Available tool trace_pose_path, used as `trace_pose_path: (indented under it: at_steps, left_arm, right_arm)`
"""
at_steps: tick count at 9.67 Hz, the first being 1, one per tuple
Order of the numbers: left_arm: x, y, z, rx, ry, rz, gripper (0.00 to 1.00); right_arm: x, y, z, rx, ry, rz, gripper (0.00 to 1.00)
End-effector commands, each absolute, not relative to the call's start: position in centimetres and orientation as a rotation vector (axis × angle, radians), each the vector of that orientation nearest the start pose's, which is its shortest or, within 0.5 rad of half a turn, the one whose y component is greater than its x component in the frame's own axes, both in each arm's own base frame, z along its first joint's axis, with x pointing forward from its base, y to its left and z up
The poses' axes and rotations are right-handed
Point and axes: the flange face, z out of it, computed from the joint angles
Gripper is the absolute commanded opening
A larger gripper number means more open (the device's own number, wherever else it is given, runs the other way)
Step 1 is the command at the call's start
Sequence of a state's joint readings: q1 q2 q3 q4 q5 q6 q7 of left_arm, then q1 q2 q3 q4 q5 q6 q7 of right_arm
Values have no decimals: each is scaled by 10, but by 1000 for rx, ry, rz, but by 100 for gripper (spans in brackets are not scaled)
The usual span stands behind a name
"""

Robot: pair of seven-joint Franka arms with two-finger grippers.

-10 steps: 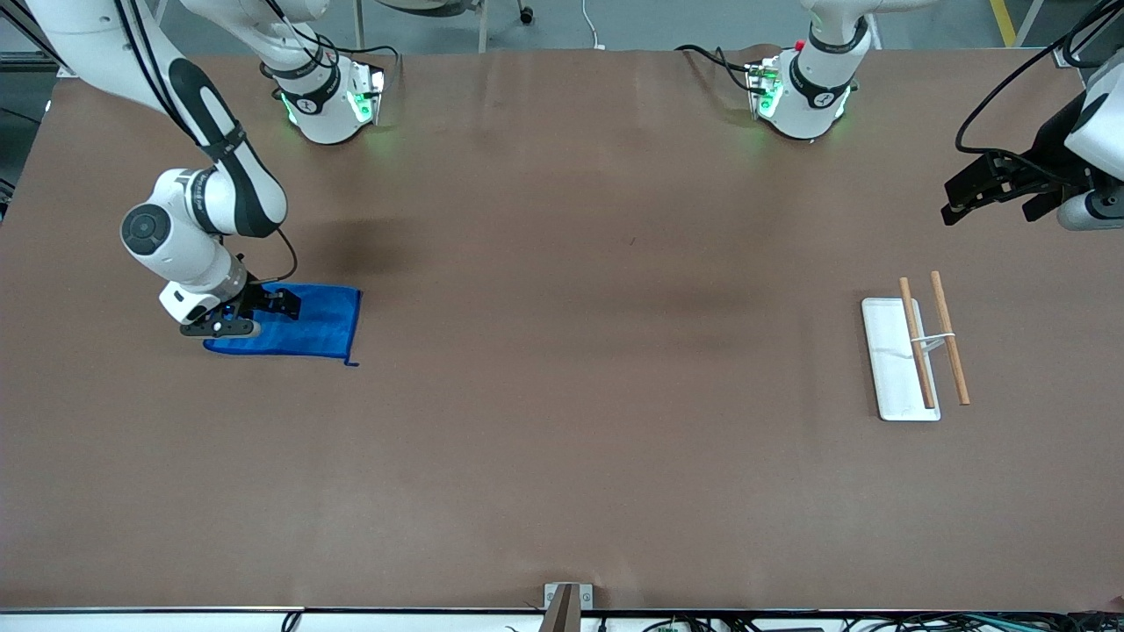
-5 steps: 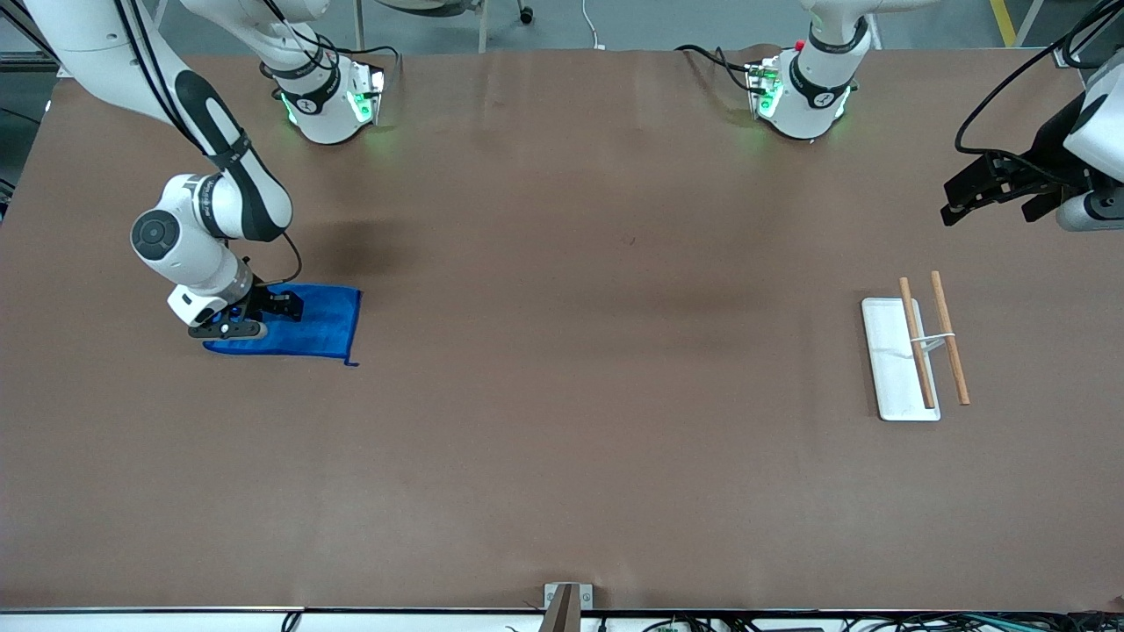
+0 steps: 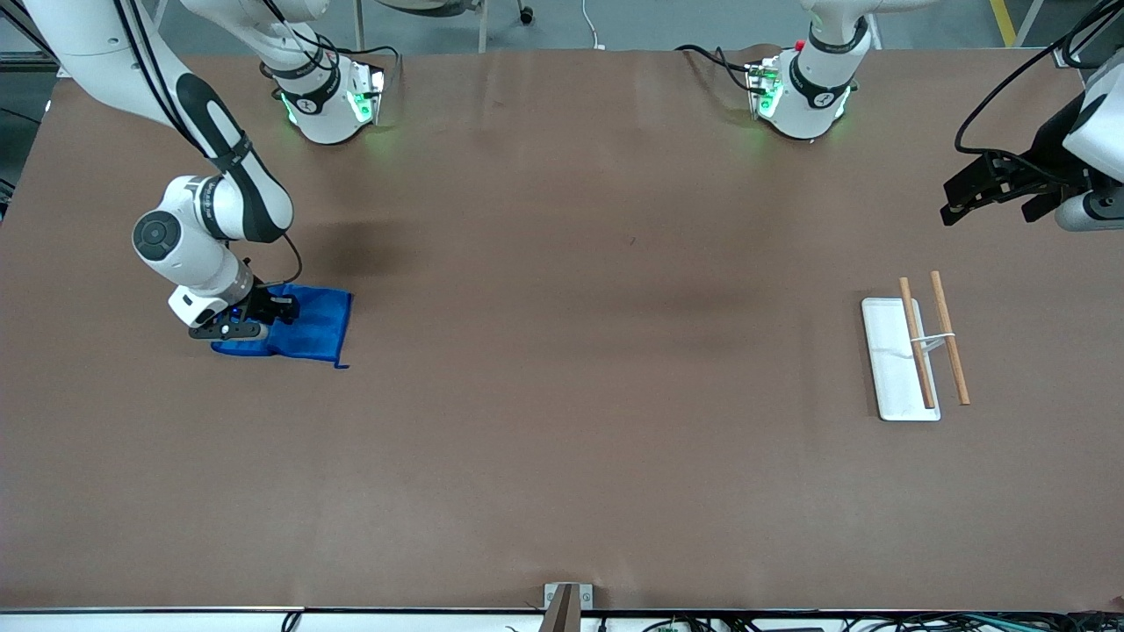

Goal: Right arm passes towel to left arm to hang
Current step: 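Lower the right gripper onto the blue towel edge and close it, then lift the towel with the right gripper while the left gripper approaches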

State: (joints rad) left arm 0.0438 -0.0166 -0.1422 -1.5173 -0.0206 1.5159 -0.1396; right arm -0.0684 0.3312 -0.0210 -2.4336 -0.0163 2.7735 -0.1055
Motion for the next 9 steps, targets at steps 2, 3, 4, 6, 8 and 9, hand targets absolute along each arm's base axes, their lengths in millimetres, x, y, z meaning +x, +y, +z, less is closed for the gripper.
trace_pose_path:
  at_steps: [2, 3, 4, 6, 8, 9]
  left_arm:
    - [549, -59, 640, -3140, -34, 17, 100]
    - [548, -60, 641, -3140, -29, 14, 100]
    - [548, -59, 640, -3140, -31, 17, 100]
    - [551, -59, 637, -3142, -31, 24, 100]
    - [555, -64, 638, -3155, -16, 19, 100]
    - [556, -65, 637, -3159, -14, 22, 100]
  right_arm:
    - [481, -40, 172, -3147, 20, 66, 0]
    - [489, -33, 194, -3142, 8, 99, 0]
    - [499, -28, 222, -3139, -4, 125, 0]
    - [525, -6, 280, -3130, -7, 163, 0]
    - [561, 48, 350, -3124, 54, 187, 0]
    - [574, 86, 388, -3118, 107, 162, 0]
